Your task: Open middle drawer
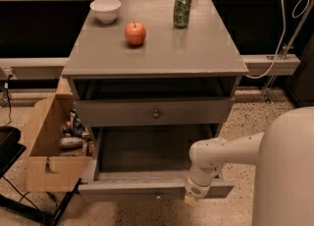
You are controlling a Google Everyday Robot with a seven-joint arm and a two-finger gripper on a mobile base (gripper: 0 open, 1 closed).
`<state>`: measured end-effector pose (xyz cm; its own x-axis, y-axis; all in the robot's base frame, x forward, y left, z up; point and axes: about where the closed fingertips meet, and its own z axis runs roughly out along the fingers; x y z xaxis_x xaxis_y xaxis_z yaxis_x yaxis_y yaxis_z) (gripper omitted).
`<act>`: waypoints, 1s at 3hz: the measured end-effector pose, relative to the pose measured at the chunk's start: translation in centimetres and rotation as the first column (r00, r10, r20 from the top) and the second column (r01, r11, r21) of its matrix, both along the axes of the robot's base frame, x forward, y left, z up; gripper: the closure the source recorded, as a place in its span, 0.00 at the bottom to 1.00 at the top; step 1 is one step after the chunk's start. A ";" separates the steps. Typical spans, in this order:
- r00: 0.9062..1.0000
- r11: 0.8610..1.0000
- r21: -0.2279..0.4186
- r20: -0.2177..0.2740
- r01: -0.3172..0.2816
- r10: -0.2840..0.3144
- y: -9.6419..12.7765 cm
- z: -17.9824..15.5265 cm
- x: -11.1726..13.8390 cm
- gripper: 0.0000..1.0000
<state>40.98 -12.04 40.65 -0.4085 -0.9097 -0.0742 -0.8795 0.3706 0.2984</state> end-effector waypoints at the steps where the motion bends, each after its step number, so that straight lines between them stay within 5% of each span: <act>1: 1.000 1.000 0.000 0.000 0.000 0.000 0.0 0.0 0.0 1.00; 3: 1.000 1.000 0.000 0.000 0.000 0.000 0.0 0.1 0.1 0.59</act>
Offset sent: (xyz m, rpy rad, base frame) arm 0.0002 0.0000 0.0000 0.0000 0.0000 0.0000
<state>41.10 -12.05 40.74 -0.4085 -0.9097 -0.0742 -0.8795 0.3706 0.2985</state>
